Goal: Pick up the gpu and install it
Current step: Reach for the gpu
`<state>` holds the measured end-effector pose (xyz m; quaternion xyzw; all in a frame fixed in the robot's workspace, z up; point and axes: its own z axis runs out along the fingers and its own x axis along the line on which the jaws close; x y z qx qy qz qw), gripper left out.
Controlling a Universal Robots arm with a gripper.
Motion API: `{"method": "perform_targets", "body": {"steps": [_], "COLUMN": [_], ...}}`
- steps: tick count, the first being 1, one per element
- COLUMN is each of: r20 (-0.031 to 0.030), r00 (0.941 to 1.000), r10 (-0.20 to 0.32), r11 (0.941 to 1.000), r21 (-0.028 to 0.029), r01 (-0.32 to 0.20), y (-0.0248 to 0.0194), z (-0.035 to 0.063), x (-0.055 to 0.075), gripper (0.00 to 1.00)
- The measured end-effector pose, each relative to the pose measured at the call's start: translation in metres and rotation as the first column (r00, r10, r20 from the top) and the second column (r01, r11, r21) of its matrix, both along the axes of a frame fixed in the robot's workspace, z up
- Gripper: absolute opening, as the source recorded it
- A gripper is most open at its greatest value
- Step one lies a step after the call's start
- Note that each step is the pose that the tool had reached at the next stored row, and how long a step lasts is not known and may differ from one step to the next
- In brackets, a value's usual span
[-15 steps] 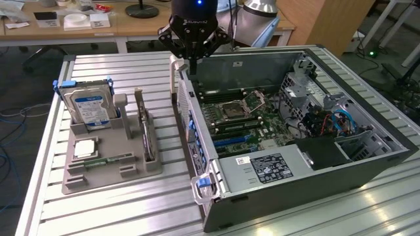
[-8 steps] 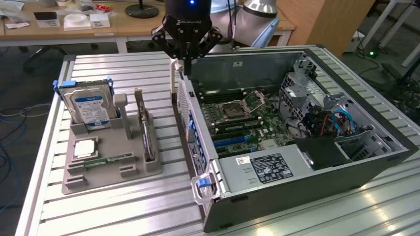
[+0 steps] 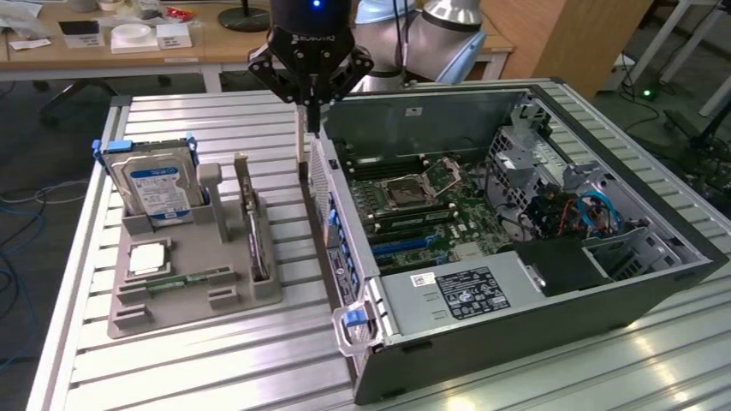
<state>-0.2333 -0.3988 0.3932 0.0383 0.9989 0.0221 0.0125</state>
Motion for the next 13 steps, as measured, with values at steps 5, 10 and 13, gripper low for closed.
{"method": "perform_targets", "body": {"steps": [5, 10, 13], "r20": [0.0001, 0.0000, 0.0000], "r00": [1.0000, 1.0000, 1.0000], "r10": [0.000, 0.000, -0.001], "r11": [1.0000, 1.0000, 1.0000], "r21": [0.0001, 0.0000, 0.0000], "r01": [0.000, 0.000, 0.001], "y": [0.0000, 0.0000, 0.0000], "z": [-0.0001, -0.0001, -0.0001], "x": [-0.010, -0.020, -0.025], "gripper": [0.11, 0.11, 0.11]}}
